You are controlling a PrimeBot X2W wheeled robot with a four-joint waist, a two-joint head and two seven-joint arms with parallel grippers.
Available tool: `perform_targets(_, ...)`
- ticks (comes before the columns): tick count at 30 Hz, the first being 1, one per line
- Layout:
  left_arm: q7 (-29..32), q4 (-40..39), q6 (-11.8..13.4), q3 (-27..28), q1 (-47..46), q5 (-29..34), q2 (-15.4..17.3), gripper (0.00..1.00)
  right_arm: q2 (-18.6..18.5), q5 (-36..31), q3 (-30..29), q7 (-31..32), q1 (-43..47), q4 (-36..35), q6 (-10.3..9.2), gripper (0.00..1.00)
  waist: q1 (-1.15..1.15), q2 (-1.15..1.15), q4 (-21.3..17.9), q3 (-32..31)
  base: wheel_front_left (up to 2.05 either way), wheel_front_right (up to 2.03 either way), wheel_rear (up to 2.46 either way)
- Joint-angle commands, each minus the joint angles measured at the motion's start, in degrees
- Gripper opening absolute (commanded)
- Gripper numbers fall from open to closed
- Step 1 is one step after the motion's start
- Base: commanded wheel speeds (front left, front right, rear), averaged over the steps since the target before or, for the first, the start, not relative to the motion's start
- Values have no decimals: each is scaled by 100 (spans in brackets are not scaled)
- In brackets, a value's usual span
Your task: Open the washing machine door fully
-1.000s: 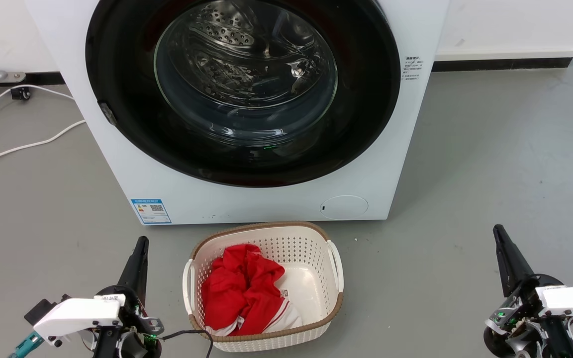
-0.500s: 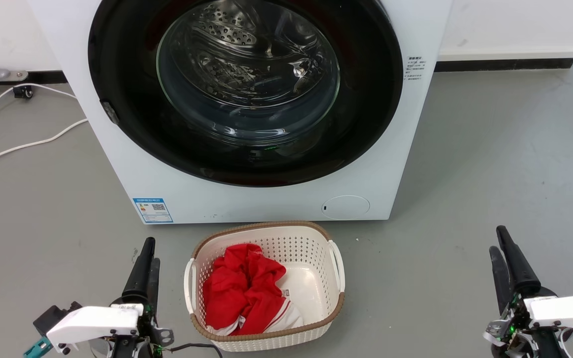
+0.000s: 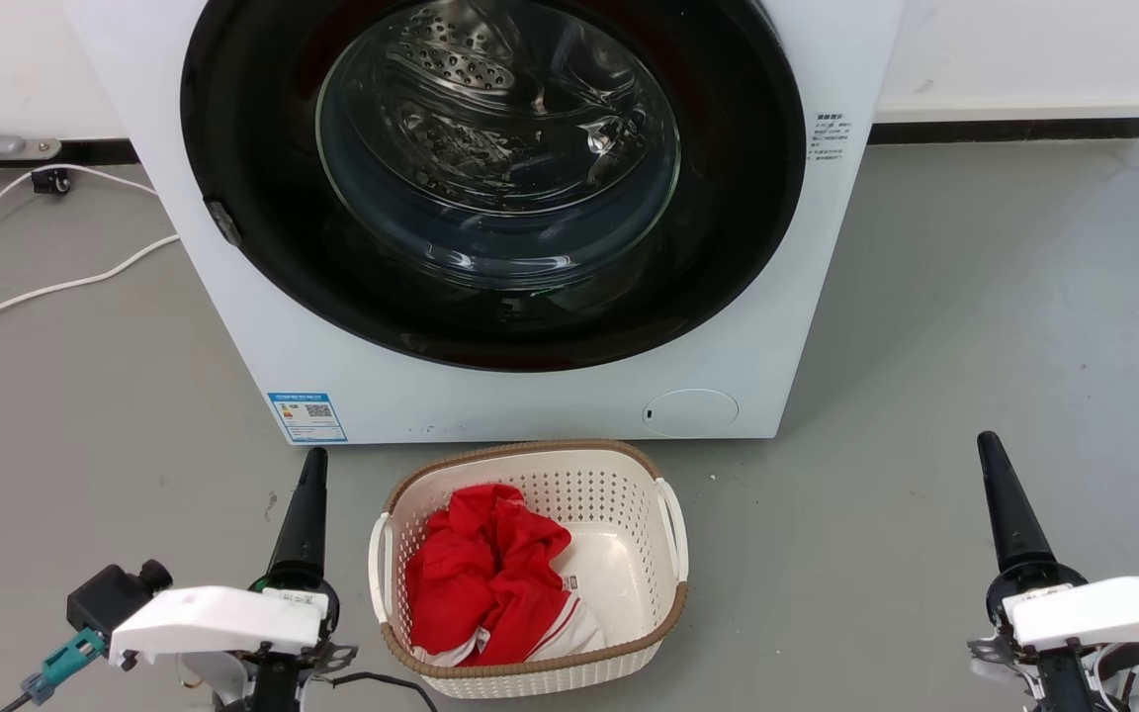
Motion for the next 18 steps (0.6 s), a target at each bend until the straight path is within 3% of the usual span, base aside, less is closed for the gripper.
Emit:
perform_targets(1, -67, -127, -10, -48, -191, 290, 19, 100, -3, -293, 4, -65, -27, -165, 1, 100, 0, 0, 0, 1, 0, 0, 0)
perform_targets(18, -408, -163, 54, -211, -237, 2035, 18, 100, 13, -1837, 28, -368, 108, -233, 1, 100, -1, 0, 7, 10, 0, 0, 0)
